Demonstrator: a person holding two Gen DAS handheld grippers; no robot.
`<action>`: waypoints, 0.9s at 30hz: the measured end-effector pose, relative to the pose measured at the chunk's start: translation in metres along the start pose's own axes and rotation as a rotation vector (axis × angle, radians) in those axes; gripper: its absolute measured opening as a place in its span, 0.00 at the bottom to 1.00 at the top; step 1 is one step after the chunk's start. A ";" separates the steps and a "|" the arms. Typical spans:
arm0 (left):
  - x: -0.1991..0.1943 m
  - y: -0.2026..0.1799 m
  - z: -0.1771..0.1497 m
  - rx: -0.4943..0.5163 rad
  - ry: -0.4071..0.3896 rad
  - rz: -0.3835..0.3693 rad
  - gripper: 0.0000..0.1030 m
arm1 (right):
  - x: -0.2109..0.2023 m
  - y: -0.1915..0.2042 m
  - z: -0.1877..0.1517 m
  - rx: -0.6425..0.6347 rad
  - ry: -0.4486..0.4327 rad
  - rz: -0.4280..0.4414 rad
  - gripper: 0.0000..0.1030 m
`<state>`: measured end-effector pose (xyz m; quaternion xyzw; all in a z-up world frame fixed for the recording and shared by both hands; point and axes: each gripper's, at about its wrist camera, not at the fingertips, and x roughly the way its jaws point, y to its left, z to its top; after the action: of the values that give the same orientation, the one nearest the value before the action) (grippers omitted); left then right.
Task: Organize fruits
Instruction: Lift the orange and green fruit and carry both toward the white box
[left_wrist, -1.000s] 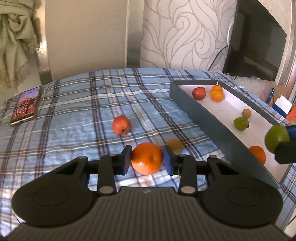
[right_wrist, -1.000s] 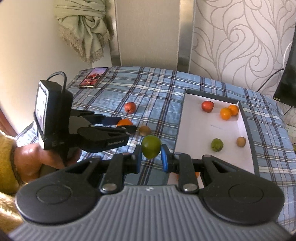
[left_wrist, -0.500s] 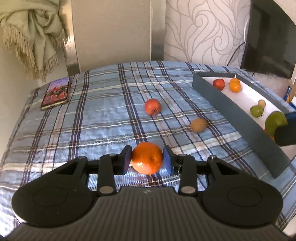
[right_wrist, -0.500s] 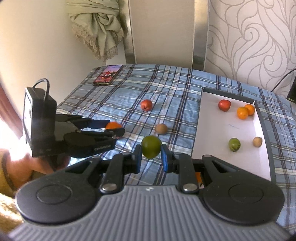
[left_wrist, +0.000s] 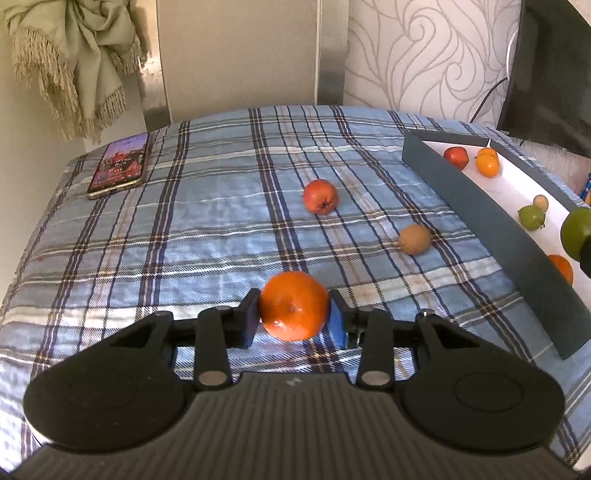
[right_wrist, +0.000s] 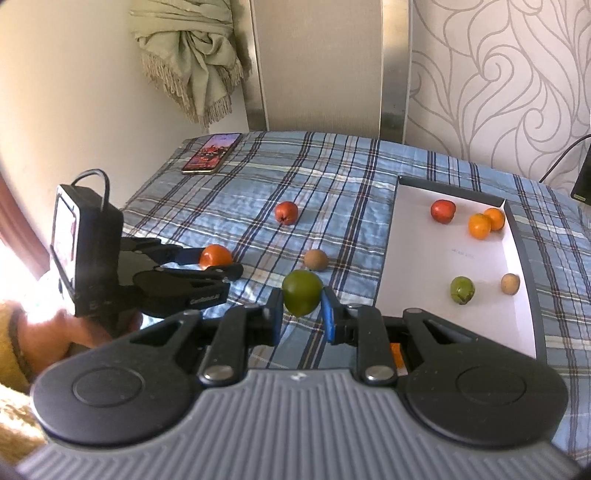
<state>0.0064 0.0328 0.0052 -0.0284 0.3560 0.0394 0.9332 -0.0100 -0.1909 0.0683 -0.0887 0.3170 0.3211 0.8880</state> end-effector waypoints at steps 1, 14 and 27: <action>-0.001 0.001 0.001 -0.011 0.004 -0.006 0.42 | 0.000 0.000 0.000 -0.001 -0.002 0.000 0.24; -0.047 -0.023 0.038 0.015 -0.084 -0.047 0.42 | -0.012 -0.004 0.006 -0.003 -0.043 0.009 0.24; -0.069 -0.035 0.033 0.004 -0.091 -0.044 0.42 | -0.016 -0.003 0.001 0.015 -0.045 0.035 0.24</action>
<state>-0.0197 -0.0031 0.0771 -0.0326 0.3124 0.0193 0.9492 -0.0169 -0.2014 0.0782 -0.0695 0.3008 0.3361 0.8898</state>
